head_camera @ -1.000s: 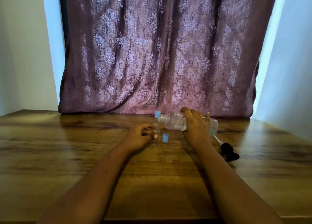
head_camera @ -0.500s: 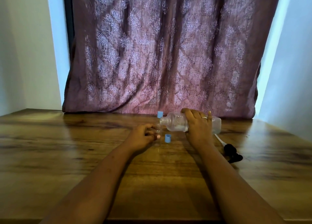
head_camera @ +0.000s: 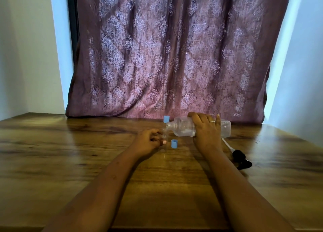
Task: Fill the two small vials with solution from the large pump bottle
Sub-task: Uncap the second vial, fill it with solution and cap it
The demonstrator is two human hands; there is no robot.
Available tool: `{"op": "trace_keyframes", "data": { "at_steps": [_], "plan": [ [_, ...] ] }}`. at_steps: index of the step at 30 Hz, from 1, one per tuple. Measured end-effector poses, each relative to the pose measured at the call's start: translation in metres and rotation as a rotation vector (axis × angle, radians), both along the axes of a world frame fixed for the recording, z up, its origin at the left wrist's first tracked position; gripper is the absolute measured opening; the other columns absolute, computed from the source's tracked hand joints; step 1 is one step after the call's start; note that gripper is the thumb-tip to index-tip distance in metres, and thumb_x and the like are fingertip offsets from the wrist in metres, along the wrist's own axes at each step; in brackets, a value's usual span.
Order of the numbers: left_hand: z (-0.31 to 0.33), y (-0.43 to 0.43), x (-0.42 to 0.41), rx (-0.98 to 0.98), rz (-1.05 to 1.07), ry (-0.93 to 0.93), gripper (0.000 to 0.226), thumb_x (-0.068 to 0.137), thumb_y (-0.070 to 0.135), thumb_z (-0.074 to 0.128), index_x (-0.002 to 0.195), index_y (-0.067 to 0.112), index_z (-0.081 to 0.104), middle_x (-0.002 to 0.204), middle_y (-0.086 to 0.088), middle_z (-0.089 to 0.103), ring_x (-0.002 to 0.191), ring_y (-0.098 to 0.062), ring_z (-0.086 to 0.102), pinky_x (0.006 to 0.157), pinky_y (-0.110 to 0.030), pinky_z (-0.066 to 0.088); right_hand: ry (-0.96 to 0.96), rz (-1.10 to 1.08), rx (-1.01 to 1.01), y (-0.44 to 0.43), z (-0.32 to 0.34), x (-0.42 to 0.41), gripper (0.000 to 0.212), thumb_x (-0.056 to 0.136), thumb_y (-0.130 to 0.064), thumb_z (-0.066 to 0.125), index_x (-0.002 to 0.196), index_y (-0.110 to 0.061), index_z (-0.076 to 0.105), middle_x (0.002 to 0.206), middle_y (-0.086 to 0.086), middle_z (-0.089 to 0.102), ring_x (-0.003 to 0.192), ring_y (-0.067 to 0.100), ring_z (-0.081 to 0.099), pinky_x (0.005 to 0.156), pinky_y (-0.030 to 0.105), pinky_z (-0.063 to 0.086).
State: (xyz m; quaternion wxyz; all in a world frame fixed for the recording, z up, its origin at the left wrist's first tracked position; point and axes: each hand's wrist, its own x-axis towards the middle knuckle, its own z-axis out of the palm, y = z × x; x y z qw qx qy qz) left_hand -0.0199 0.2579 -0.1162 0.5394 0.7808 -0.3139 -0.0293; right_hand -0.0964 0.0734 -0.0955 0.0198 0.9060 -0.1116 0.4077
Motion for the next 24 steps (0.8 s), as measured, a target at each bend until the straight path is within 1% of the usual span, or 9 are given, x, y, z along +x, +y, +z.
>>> {"op": "trace_keyframes", "data": {
  "at_steps": [2,6,10,13,16,19,24],
  "plan": [
    [0.0001,0.0003,-0.0004,0.004,0.001,0.001,0.040,0.085,0.016,0.070,0.123,0.019,0.059,0.105,0.000,0.071,0.093,-0.011,0.066,0.078,-0.027,0.054,-0.005,-0.012,-0.008,0.0001,-0.0004,0.0004,0.053,0.076,-0.015,0.065,0.124,-0.024,0.047,0.123,0.002,0.058,0.121,0.029,0.047,0.112,0.056,0.011],
    [0.0003,0.0010,-0.0009,0.008,0.006,0.004,0.041,0.085,0.017,0.070,0.124,0.019,0.059,0.105,0.000,0.071,0.093,-0.012,0.066,0.082,-0.032,0.055,-0.020,-0.035,-0.024,-0.0009,-0.0012,0.0025,0.049,0.077,-0.016,0.065,0.122,-0.025,0.047,0.121,0.002,0.059,0.118,0.030,0.049,0.111,0.056,0.017],
    [0.0007,0.0015,-0.0015,0.010,-0.007,0.015,0.039,0.086,0.016,0.069,0.124,0.018,0.061,0.105,-0.001,0.071,0.093,-0.013,0.067,0.080,-0.031,0.056,-0.034,-0.047,-0.040,-0.0021,-0.0025,0.0045,0.047,0.077,-0.015,0.065,0.120,-0.026,0.048,0.118,0.001,0.061,0.116,0.029,0.052,0.111,0.056,0.019],
    [0.0014,0.0014,-0.0023,-0.002,-0.012,0.038,0.040,0.086,0.015,0.069,0.125,0.018,0.060,0.108,-0.002,0.071,0.097,-0.016,0.067,0.085,-0.036,0.057,-0.051,-0.056,-0.053,-0.0025,-0.0031,0.0050,0.048,0.075,-0.012,0.066,0.119,-0.026,0.050,0.116,0.002,0.062,0.113,0.029,0.053,0.110,0.056,0.023],
    [0.0022,0.0012,-0.0032,-0.015,-0.013,0.056,0.040,0.086,0.013,0.068,0.125,0.017,0.060,0.107,-0.002,0.071,0.097,-0.017,0.068,0.087,-0.037,0.057,-0.048,-0.052,-0.048,-0.0022,-0.0022,0.0052,0.048,0.076,-0.012,0.066,0.119,-0.025,0.050,0.117,0.002,0.061,0.114,0.029,0.052,0.110,0.055,0.021],
    [0.0023,0.0015,-0.0034,-0.033,-0.027,0.077,0.041,0.086,0.010,0.068,0.126,0.015,0.059,0.108,-0.003,0.071,0.098,-0.017,0.068,0.086,-0.035,0.058,-0.048,-0.052,-0.048,-0.0016,-0.0017,0.0052,0.048,0.076,-0.012,0.065,0.120,-0.026,0.050,0.117,0.001,0.061,0.115,0.029,0.052,0.111,0.055,0.020],
    [0.0021,0.0014,-0.0022,-0.038,-0.043,0.113,0.042,0.086,0.010,0.067,0.127,0.013,0.058,0.110,-0.003,0.070,0.098,-0.015,0.067,0.080,-0.028,0.058,-0.059,-0.054,-0.051,-0.0008,-0.0001,0.0039,0.048,0.076,-0.009,0.061,0.119,-0.026,0.051,0.117,0.002,0.061,0.114,0.030,0.051,0.110,0.055,0.021]
  ]
}}
